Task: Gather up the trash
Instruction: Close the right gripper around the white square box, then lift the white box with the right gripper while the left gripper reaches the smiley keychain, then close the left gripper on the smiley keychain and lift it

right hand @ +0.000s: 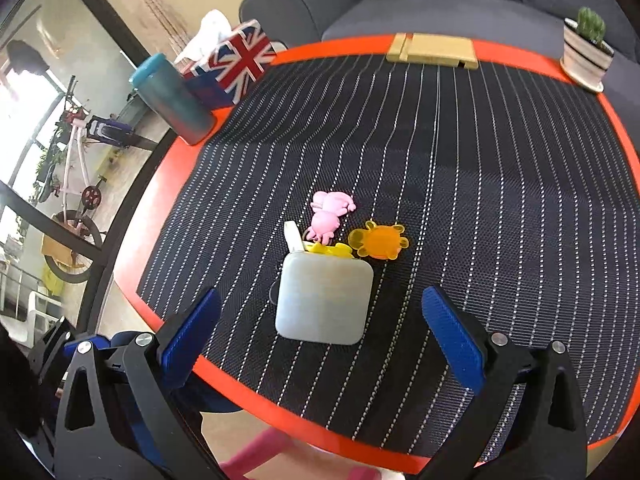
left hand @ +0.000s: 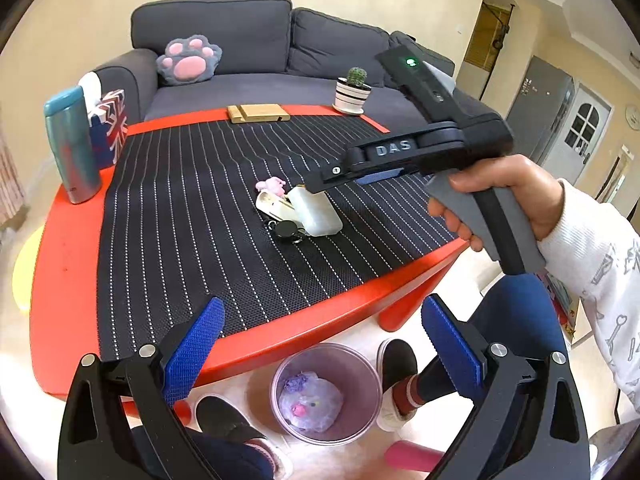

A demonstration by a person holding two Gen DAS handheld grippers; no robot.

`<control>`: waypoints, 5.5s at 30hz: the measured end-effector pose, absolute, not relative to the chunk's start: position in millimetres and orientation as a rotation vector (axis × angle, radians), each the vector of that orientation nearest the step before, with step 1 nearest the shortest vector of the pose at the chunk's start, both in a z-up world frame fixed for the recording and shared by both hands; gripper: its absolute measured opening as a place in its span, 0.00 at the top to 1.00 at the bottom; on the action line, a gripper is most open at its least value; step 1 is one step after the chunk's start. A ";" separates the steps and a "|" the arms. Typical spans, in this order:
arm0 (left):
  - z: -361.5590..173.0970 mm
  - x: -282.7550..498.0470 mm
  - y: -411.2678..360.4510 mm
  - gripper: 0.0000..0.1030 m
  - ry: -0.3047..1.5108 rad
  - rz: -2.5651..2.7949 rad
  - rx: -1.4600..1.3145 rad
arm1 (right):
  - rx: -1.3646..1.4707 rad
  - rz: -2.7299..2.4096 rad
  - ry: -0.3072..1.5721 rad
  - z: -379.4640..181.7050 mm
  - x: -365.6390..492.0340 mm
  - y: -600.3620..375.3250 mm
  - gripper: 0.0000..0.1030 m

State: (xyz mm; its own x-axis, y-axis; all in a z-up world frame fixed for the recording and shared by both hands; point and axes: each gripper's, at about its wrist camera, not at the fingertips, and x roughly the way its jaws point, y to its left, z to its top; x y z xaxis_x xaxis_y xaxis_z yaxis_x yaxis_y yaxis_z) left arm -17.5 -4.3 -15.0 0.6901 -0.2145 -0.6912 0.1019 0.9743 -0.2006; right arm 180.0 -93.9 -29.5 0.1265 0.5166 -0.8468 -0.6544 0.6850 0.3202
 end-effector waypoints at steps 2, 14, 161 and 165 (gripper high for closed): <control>-15.8 -17.8 -3.9 0.08 0.791 -0.178 -0.152 | -0.132 0.858 1.184 -34.0 182.5 -91.5 0.04; -19.0 -20.2 0.3 0.08 0.793 -0.183 -0.175 | -0.100 0.868 1.225 -54.9 185.8 -81.5 0.15; -67.1 78.7 -28.5 0.08 1.035 -0.136 -0.016 | -0.220 0.863 0.973 -16.4 120.4 -191.8 0.44; -77.0 81.3 -30.4 0.09 1.044 -0.120 -0.024 | -0.216 0.862 0.974 -17.2 121.2 -193.4 0.44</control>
State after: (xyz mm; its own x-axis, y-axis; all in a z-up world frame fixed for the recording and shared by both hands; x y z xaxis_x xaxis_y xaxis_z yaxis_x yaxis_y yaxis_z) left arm 81.3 -30.4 -77.0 0.4971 -0.1102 -0.8607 0.0875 0.9932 -0.0766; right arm 121.2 -193.4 -17.2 0.2699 0.5424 -0.7956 -0.7240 0.6590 0.2036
